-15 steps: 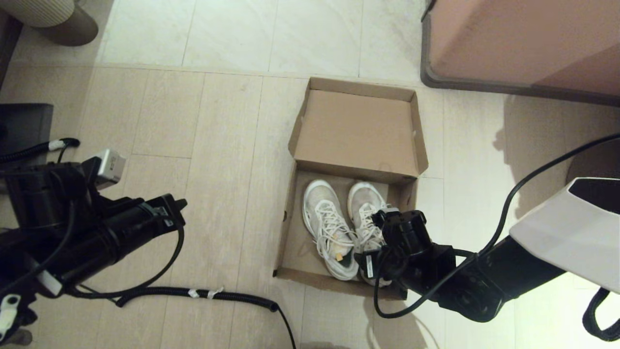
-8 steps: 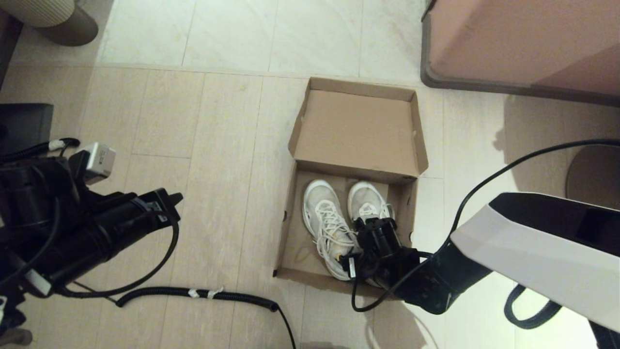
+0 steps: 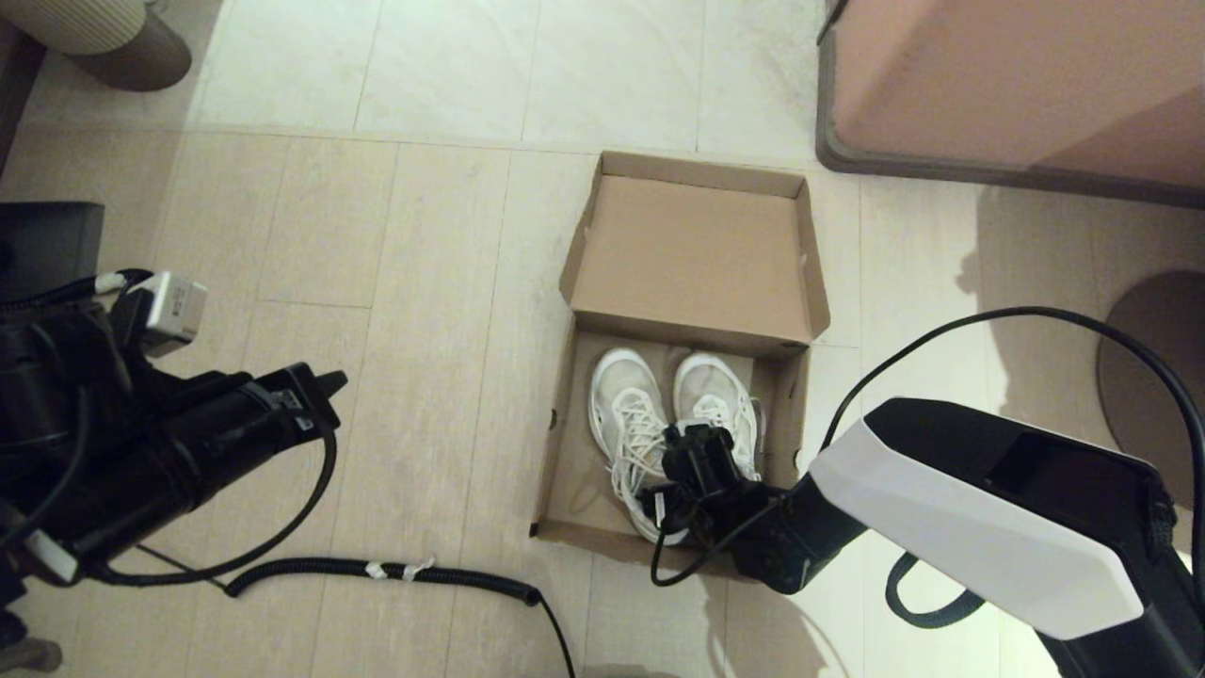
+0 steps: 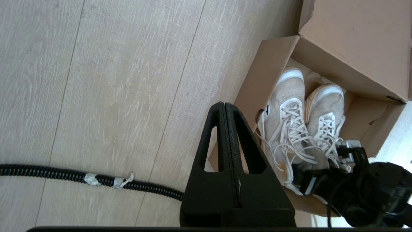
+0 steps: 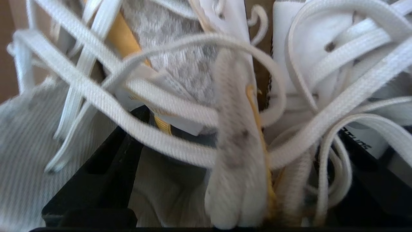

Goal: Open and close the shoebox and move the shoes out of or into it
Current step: Put the shoes out of the shoe box

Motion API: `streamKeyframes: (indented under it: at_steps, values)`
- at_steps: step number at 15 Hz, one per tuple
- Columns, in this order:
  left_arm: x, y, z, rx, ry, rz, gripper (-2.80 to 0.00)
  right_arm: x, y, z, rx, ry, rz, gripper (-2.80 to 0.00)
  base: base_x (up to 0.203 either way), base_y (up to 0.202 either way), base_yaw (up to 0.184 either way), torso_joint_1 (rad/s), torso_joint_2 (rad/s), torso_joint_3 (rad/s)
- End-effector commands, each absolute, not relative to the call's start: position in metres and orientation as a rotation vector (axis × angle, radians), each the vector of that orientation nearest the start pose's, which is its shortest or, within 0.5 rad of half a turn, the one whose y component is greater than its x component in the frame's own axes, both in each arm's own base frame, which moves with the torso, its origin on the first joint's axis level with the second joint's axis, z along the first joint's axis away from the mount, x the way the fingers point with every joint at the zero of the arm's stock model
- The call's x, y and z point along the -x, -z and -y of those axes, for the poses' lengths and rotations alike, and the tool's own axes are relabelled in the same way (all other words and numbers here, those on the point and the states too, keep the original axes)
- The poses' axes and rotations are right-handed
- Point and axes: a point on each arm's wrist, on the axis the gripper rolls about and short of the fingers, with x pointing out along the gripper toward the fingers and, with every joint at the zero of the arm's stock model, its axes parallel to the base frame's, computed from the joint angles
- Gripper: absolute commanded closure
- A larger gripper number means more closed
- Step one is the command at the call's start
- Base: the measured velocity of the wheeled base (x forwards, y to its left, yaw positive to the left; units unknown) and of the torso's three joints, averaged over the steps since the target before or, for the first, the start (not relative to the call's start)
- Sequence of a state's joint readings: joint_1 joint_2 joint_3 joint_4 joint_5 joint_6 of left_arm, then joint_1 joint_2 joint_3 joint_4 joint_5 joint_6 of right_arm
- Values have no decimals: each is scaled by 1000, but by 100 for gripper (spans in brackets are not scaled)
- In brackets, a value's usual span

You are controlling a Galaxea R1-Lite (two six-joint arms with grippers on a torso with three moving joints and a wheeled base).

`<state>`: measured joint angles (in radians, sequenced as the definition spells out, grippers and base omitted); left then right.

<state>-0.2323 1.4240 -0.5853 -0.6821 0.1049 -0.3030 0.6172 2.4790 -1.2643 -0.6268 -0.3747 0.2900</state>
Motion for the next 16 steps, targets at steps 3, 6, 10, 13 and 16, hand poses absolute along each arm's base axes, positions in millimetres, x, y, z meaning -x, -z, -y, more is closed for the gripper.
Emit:
streamKeyframes:
  at_steps: [3,6,10,13,16]
  values:
    - [-223,-201,50,280,102,-171,0,-376,25,-255,8,-142,-562,0,0,0,0,0,0,0]
    - [-221,-200,50,279,101,-172,0,-379,22,-253,5,-130,-552,0,0,0,0,0,0,0]
    - [-215,-206,48,286,103,-146,0,-371,-15,-244,-13,-134,-532,0,0,0,0,0,0,0]
    - [-209,-213,47,293,108,-117,0,-354,-56,-234,-55,-189,-565,0,0,0,0,0,0,0]
    - [-206,-218,45,315,107,-95,0,-332,-100,-222,-160,-284,-654,0,0,0,0,0,0,0]
